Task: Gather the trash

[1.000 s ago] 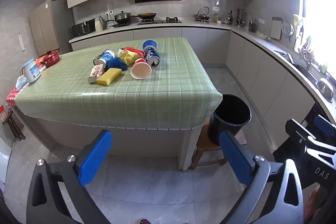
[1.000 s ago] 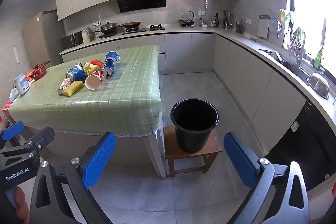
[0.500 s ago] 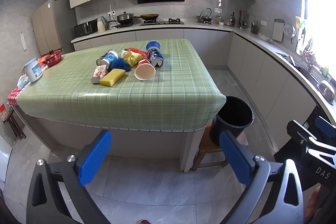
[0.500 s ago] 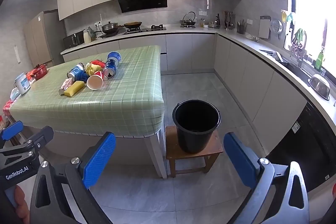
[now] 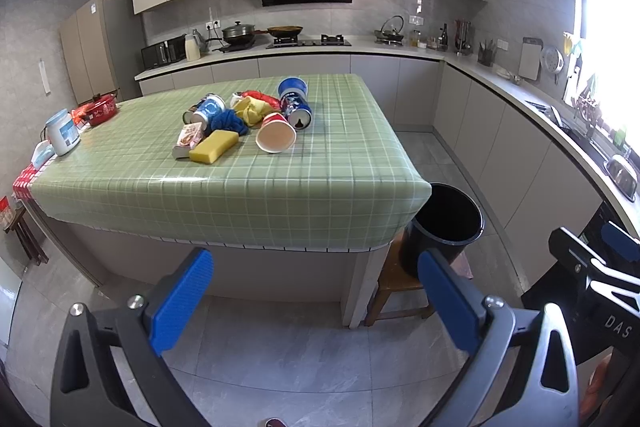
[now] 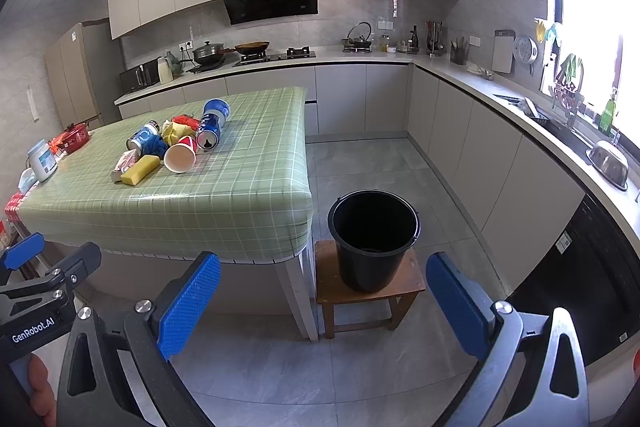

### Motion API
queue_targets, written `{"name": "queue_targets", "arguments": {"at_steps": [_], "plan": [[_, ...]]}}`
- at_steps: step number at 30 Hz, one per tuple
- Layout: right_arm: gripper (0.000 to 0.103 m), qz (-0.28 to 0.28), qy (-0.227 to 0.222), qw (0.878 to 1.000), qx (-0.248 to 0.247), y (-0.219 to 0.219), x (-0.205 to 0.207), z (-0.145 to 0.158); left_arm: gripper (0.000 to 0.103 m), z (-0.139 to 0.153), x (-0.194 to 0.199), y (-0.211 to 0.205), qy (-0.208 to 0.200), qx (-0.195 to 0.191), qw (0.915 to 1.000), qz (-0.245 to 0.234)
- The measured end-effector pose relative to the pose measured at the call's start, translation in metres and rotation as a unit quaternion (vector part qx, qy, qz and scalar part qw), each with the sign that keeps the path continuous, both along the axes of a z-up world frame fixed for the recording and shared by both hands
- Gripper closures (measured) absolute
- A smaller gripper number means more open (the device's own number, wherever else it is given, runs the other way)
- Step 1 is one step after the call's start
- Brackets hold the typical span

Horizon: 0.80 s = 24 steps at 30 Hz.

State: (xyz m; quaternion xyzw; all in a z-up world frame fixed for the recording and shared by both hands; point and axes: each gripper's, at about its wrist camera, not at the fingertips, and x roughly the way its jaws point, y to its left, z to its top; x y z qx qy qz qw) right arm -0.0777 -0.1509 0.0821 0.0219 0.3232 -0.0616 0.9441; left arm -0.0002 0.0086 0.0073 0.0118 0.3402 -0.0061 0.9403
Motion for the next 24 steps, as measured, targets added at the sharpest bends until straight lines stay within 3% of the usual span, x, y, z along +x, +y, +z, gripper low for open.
{"name": "queue_targets", "arguments": {"at_steps": [24], "plan": [[0.000, -0.001, 0.001, 1.000, 0.004, 0.0000, 0.0025, -0.0017, 0.000, -0.0020, 0.0016, 0.0047, 0.000, -0.002, 1.0000, 0.002]]}}
